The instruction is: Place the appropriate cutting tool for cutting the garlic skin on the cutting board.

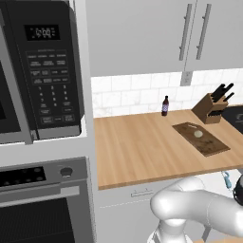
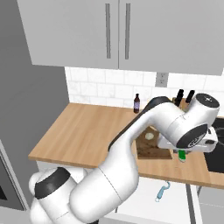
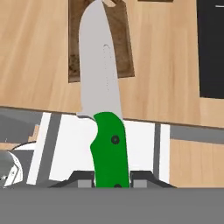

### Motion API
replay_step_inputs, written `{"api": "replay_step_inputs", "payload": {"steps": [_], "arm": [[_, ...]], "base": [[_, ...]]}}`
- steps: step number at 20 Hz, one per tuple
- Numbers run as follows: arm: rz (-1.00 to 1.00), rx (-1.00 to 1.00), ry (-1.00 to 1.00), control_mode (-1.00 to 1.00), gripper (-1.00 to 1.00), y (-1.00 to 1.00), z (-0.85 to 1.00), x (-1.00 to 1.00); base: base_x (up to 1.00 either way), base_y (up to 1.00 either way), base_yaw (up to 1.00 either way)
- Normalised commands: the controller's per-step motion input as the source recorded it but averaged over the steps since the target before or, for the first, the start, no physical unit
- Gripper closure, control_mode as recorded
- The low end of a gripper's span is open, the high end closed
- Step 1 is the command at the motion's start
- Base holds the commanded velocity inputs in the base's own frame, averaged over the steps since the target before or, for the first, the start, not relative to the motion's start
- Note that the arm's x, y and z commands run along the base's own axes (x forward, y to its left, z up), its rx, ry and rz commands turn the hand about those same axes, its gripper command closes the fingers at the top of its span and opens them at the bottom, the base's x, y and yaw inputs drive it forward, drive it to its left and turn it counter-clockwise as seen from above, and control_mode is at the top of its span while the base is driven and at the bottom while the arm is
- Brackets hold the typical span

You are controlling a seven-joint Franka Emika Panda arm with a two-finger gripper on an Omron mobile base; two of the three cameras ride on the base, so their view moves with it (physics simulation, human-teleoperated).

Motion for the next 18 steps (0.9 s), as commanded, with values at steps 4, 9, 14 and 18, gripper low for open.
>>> {"api": "replay_step_inputs", "payload": {"steps": [4,9,14,18], "arm": [[-0.07,0.00,0.00,-1.00,1.00,0.21,0.36,0.93],[-0.10,0.00,0.00,-1.00,1.00,0.19,-0.13,1.00],[-0.08,0.02,-0.01,-1.00,1.00,0.10,-0.19,0.67],[0.00,0.02,-0.01,-1.00,1.00,-0.01,-0.02,-0.04]], "base": [[0.00,0.00,0.00],[0.00,0.00,0.00],[0.00,0.00,0.00],[0.00,0.00,0.00]]}}
